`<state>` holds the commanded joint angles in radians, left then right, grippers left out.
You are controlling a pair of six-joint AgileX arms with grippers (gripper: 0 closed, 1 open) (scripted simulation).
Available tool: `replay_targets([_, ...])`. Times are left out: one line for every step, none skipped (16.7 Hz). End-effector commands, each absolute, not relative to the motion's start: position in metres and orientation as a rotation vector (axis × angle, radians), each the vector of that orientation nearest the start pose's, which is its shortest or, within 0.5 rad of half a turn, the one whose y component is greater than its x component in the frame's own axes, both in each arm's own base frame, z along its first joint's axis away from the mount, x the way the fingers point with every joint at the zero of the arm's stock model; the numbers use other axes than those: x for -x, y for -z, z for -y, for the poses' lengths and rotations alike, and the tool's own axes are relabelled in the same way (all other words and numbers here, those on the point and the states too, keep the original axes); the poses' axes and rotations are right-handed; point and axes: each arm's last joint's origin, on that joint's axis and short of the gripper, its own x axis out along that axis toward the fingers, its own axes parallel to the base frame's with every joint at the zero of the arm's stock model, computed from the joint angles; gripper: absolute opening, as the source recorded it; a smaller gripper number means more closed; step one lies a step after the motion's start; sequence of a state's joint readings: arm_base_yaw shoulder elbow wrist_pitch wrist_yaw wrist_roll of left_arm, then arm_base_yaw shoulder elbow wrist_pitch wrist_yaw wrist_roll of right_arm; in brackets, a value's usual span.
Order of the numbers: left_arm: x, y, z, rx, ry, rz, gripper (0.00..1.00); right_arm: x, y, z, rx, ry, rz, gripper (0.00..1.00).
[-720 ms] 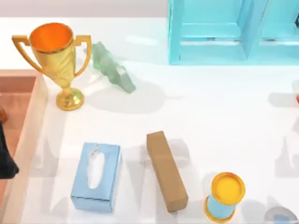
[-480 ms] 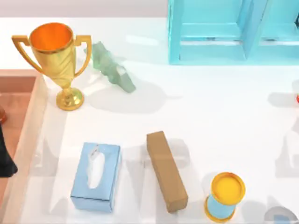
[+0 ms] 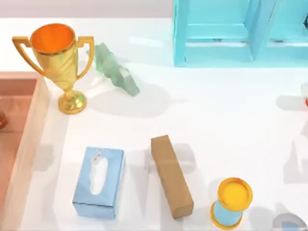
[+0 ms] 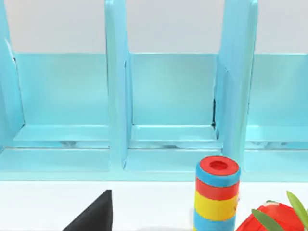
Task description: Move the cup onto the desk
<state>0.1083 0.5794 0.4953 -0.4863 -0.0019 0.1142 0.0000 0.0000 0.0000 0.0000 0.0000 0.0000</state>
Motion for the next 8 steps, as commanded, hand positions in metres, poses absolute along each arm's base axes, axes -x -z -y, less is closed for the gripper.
replay_targets([-0.147, -0.235, -0.018, -0.084, -0.075, -0.689, 1.00, -0.106, -0.160, 0.001, 0.000, 0.000, 0.000, 1.00])
replay_targets([-0.159, -0.239, -0.023, -0.084, -0.074, -0.803, 1.00, -0.106, -0.160, 0.001, 0.000, 0.000, 0.000, 1.00])
replay_targets([-0.172, -0.241, -0.027, -0.083, -0.070, -0.914, 1.00, -0.106, -0.160, 0.001, 0.000, 0.000, 0.000, 1.00])
replay_targets([-0.184, -0.243, -0.032, -0.079, -0.064, -1.017, 1.00, -0.106, -0.160, 0.001, 0.000, 0.000, 0.000, 1.00])
replay_targets([-0.195, -0.245, -0.037, -0.074, -0.057, -1.110, 1.00, -0.106, -0.160, 0.001, 0.000, 0.000, 0.000, 1.00])
replay_targets([-0.206, -0.246, -0.043, -0.068, -0.049, -1.193, 1.00, -0.106, -0.160, 0.001, 0.000, 0.000, 0.000, 1.00])
replay_targets([-0.217, -0.248, -0.048, -0.062, -0.041, -1.266, 1.00, -0.106, -0.160, 0.001, 0.000, 0.000, 0.000, 1.00])
replay_targets([-0.226, -0.249, -0.053, -0.055, -0.032, -1.331, 1.00, -0.106, -0.160, 0.001, 0.000, 0.000, 0.000, 1.00])
